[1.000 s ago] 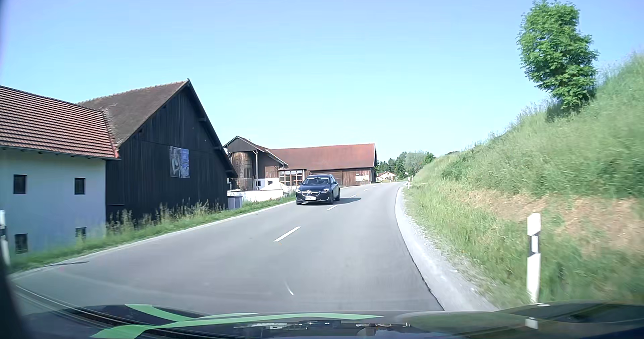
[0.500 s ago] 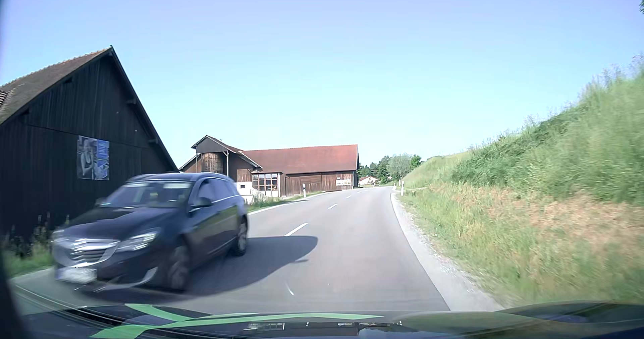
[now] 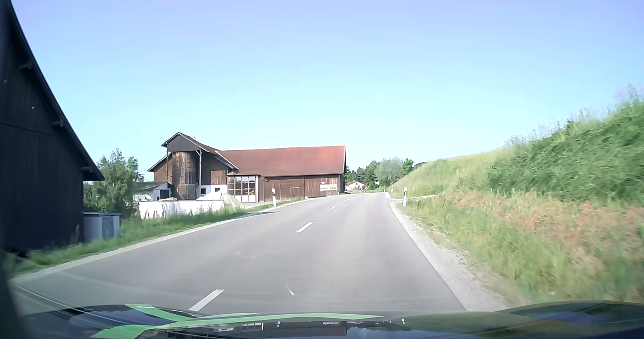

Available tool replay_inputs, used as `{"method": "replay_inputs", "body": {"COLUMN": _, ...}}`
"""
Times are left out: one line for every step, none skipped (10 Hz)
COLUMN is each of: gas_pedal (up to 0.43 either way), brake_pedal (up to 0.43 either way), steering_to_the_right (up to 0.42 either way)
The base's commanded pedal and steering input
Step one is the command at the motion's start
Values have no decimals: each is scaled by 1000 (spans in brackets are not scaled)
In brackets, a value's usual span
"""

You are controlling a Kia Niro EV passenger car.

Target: Follow the waypoints while adhering to traffic rules and regulations

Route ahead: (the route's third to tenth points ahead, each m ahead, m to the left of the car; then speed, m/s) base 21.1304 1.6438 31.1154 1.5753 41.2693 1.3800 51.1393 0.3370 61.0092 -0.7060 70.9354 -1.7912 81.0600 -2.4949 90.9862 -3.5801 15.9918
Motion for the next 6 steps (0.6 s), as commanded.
{"method": "replay_inputs", "body": {"gas_pedal": 157, "brake_pedal": 0, "steering_to_the_right": 19}}
{"method": "replay_inputs", "body": {"gas_pedal": 169, "brake_pedal": 0, "steering_to_the_right": 19}}
{"method": "replay_inputs", "body": {"gas_pedal": 169, "brake_pedal": 0, "steering_to_the_right": 19}}
{"method": "replay_inputs", "body": {"gas_pedal": 169, "brake_pedal": 0, "steering_to_the_right": 18}}
{"method": "replay_inputs", "body": {"gas_pedal": 169, "brake_pedal": 0, "steering_to_the_right": 18}}
{"method": "replay_inputs", "body": {"gas_pedal": 157, "brake_pedal": 0, "steering_to_the_right": 17}}
